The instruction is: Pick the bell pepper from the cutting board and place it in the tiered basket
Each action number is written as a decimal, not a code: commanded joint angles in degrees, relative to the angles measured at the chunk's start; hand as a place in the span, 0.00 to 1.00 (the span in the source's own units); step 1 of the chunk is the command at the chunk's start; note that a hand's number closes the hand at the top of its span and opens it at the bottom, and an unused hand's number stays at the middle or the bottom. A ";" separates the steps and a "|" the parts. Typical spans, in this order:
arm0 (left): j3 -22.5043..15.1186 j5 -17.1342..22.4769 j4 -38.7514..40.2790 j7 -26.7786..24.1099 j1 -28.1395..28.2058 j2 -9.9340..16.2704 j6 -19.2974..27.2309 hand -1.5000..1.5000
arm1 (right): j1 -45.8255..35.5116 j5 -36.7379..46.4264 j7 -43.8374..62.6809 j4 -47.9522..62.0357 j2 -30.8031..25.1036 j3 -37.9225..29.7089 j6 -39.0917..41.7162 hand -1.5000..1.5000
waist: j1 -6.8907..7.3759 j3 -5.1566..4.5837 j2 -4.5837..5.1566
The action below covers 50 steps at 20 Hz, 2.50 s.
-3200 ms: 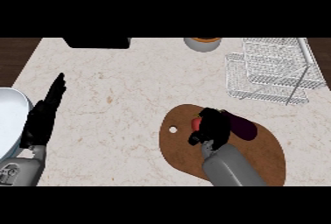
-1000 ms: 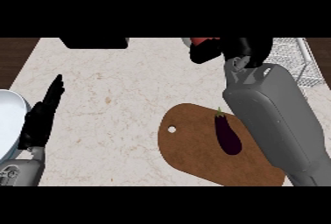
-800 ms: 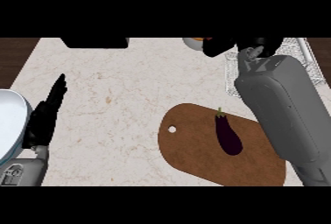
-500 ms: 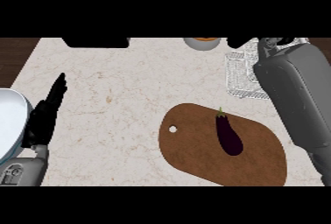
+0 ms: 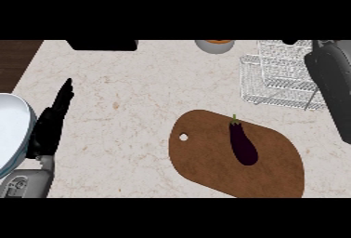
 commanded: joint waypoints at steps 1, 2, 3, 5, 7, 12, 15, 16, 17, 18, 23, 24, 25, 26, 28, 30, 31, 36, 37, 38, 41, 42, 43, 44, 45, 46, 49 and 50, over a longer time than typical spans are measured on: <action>1.86 -0.13 1.21 -1.23 0.26 1.20 -1.28 0.50 | -1.90 -0.69 -6.68 5.74 -1.67 -2.62 0.68 1.00 | 0.05 -0.01 0.01; 2.05 1.19 0.70 -1.31 0.38 1.48 -2.86 0.50 | -2.00 -1.65 -9.63 8.41 -2.31 -3.68 -0.22 1.00 | 0.24 0.00 0.08; 2.84 0.93 0.35 0.98 -0.14 1.36 -2.23 0.50 | 1.63 -1.71 -9.04 3.43 -1.49 -3.16 0.22 1.00 | -0.33 0.00 -0.14; 1.91 1.28 -2.85 2.09 0.66 0.57 -2.56 0.50 | 0.58 -3.97 -14.39 7.17 -4.18 -5.53 1.39 1.00 | -0.09 0.02 -0.10; 2.16 0.68 -0.58 2.05 -0.96 0.53 -2.48 0.50 | -0.81 -4.48 -15.46 13.64 -0.83 -6.87 -2.07 1.00 | 0.37 0.02 0.20; 1.07 -0.78 -0.75 -0.60 0.02 -1.41 -1.86 0.50 | 1.52 -7.11 -20.01 17.10 -1.14 -10.13 -2.18 1.00 | 0.26 0.02 0.12; 3.09 -0.21 1.21 -0.66 -0.19 0.13 -1.99 0.50 | 4.60 -14.00 -13.95 15.28 3.29 -15.67 -1.24 1.00 | -0.50 0.04 -0.04; 1.23 -1.85 -3.07 2.17 0.51 -0.64 -0.98 0.50 | 3.28 -14.60 -15.47 16.78 -0.48 -16.71 2.26 0.00 | -0.09 0.06 -0.16; 1.40 -1.31 -1.79 1.99 -0.66 -1.33 -1.41 0.50 | 4.25 -14.27 -18.77 19.15 -0.14 -16.59 0.37 0.00 | 0.07 0.05 0.08; 1.13 -1.92 -1.99 -0.60 2.56 -1.38 -1.63 0.50 | 3.03 -12.64 -17.59 20.52 -0.02 -15.61 0.59 0.00 | 0.30 0.02 0.05; 3.89 0.44 -1.07 -0.70 1.32 0.83 -4.72 0.50 | 3.45 -16.63 -22.16 19.42 0.51 -20.38 -6.07 0.00 | 0.46 0.04 0.10; 1.87 -2.66 0.25 -0.94 0.22 -2.75 -0.30 0.50 | 3.73 -18.07 -21.84 17.84 1.07 -21.55 -6.76 0.00 | -0.05 0.04 0.05; 1.46 -2.46 -4.80 2.48 2.25 -1.52 -1.55 0.50 | 5.21 -18.89 -23.85 17.21 0.32 -22.28 -7.32 0.00 | 0.14 0.06 -0.12; 3.02 -1.02 2.08 -1.15 -1.72 -0.98 -3.46 0.50 | 4.01 -17.68 -24.02 19.22 3.08 -21.77 -11.77 0.00 | 0.11 0.03 0.23; 3.09 -2.03 1.85 -1.45 -0.28 -1.45 -2.32 0.50 | 4.52 -20.63 -25.52 14.97 -1.28 -24.15 -8.67 0.00 | -0.59 0.01 -0.07; 4.56 0.13 -2.30 0.15 2.48 0.08 -4.46 0.50 | 6.51 -21.40 -23.57 8.71 -0.93 -23.83 -8.32 0.00 | -0.77 -0.01 -0.46; 5.28 0.07 0.18 -0.52 0.18 0.38 -4.75 0.50 | 5.09 -21.30 -22.60 8.68 -1.70 -24.04 -8.15 0.00 | -0.75 -0.01 -0.31; 4.88 -1.14 2.86 -2.20 -0.35 -1.51 -3.35 0.50 | 5.90 -24.28 -12.77 2.02 -5.68 -26.99 -2.37 0.00 | -1.33 -0.04 -0.46; 5.65 -1.02 2.74 -1.98 -0.09 -0.65 -3.59 0.50 | 10.72 -26.56 -14.97 0.37 -6.67 -28.84 -1.45 0.00 | -1.67 -0.02 -0.52; 4.84 -2.16 3.33 0.52 -2.84 -1.39 -2.38 0.50 | 9.67 -28.00 -13.97 0.69 -9.38 -30.87 0.51 0.00 | -2.20 -0.01 -0.55; 6.05 -0.93 0.60 0.39 -0.42 0.04 -4.00 0.50 | 15.61 -32.95 -13.11 -3.85 -10.31 -34.58 3.81 0.00 | -1.96 0.01 -0.64; 5.02 -2.26 0.24 1.76 -0.75 -1.14 -2.54 0.50 | 17.19 -34.10 -14.28 -2.97 -13.42 -35.90 7.00 0.00 | -1.98 0.02 -0.56; 4.94 -2.35 -2.00 0.99 1.68 -0.98 -2.55 0.50 | 21.17 -35.13 -13.31 -6.68 -13.38 -36.29 8.83 0.00 | -2.24 0.01 -0.80; 4.31 -2.11 -0.13 -1.93 3.10 -2.42 -2.68 0.50 | 23.63 -37.57 -17.00 -5.83 -13.91 -38.90 9.05 0.00 | -2.11 0.02 -0.59; 5.14 -2.44 -0.74 -2.22 3.99 -1.86 -2.02 0.50 | 26.71 -39.27 -14.80 -11.55 -13.16 -39.81 10.36 0.00 | -2.63 -0.01 -0.84; 4.67 -2.24 -0.11 0.07 1.70 -2.93 -1.92 0.50 | 30.26 -40.03 -16.21 -13.23 -13.06 -40.37 11.40 0.00 | -2.56 0.00 -0.68; 4.69 -2.51 -2.20 0.53 3.31 -1.96 -2.77 0.50 | 36.42 -46.25 -21.82 -14.76 -14.51 -47.39 14.27 0.00 | -2.54 0.04 -0.67; 6.62 -0.63 -0.54 -0.92 2.65 -0.84 -4.24 0.50 | 38.18 -48.07 -21.22 -17.34 -15.81 -48.90 17.02 0.00 | -2.66 0.00 -0.65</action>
